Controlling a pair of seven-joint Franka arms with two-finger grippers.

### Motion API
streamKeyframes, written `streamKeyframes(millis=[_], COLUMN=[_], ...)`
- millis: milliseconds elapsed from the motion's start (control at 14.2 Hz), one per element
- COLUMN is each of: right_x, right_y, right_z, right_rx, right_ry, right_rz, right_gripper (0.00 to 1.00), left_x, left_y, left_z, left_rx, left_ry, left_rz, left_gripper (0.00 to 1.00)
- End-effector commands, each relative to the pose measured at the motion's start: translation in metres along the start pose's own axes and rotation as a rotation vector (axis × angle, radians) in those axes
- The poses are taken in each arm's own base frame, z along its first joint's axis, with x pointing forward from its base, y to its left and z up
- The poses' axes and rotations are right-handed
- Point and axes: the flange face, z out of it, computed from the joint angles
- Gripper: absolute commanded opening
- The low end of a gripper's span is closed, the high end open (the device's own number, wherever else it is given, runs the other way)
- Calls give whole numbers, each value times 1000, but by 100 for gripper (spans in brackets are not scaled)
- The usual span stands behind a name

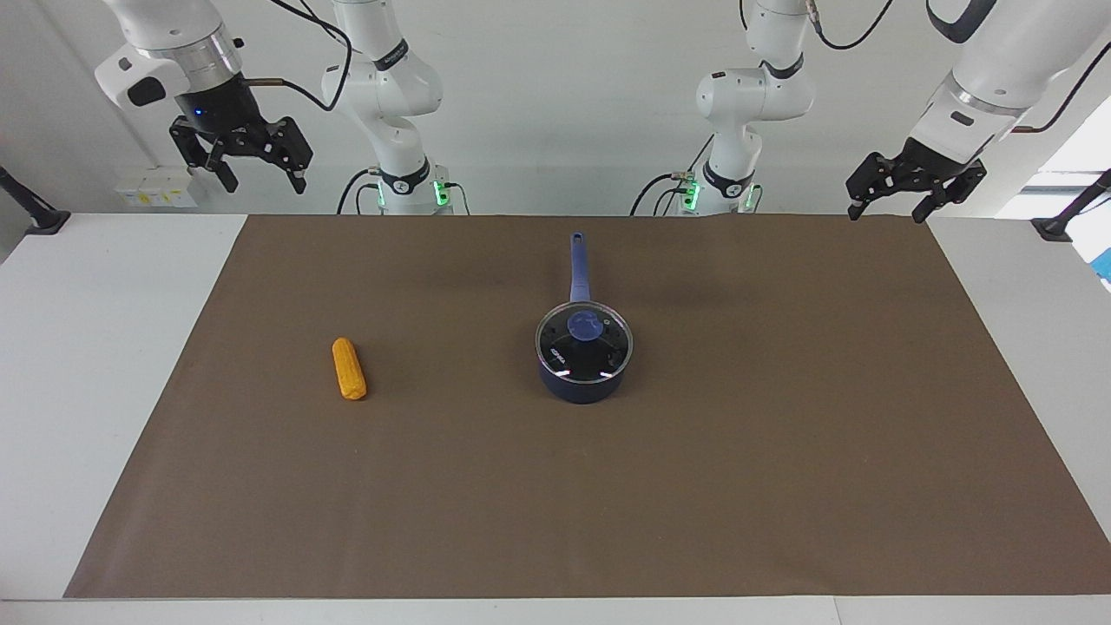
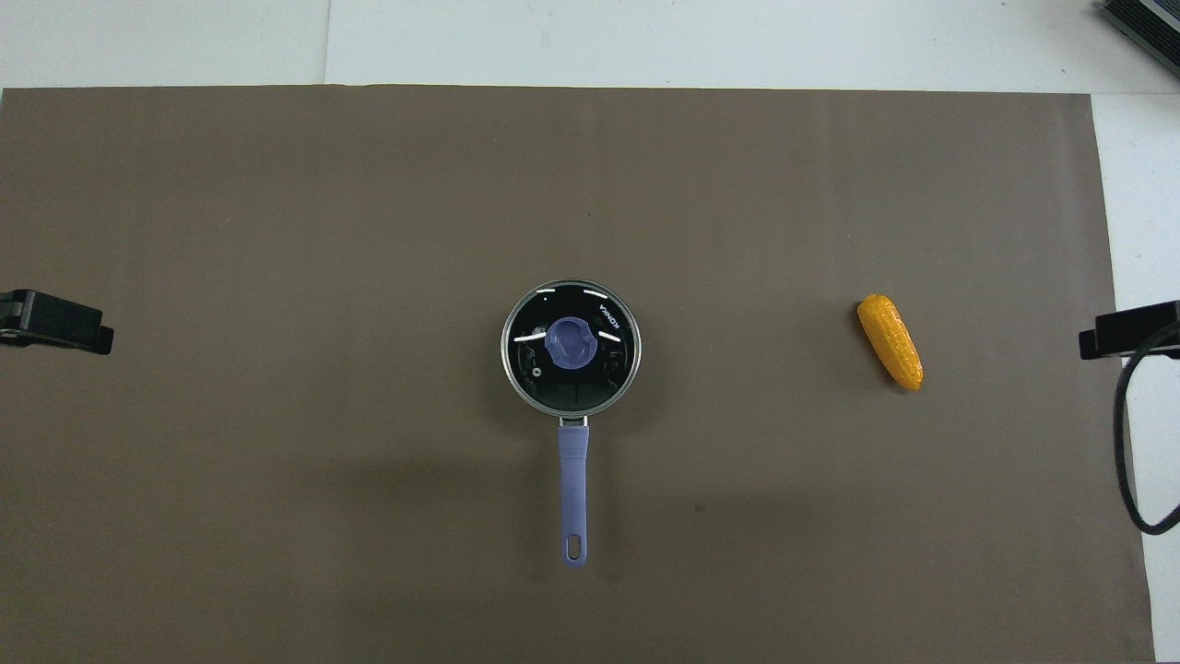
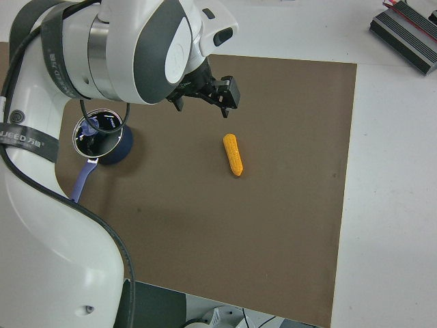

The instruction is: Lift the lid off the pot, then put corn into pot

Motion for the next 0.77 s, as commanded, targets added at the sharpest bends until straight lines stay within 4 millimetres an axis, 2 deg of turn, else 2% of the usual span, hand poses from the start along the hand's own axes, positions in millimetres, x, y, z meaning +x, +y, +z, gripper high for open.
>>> streamKeyframes(millis=[0,281,351,703], right_x=[-3,-3,-3,-3], right_y=[0,-1,-1,0], right_z=[0,0,0,0], right_rx=[-5,-3,-3,-5], right_ry=[11,11,11,11], right_rz=[10,10,10,10], right_gripper=[100,100,100,100], left_x=[-2,1,1,8], left_y=[12,38,50,77], left_z=[6,24,30,66], left_rx=[12,16,19,22], left_ry=[-22,-42,-51,-44], left_rz=[6,-33,-35,7], left_gripper=[100,100,100,100])
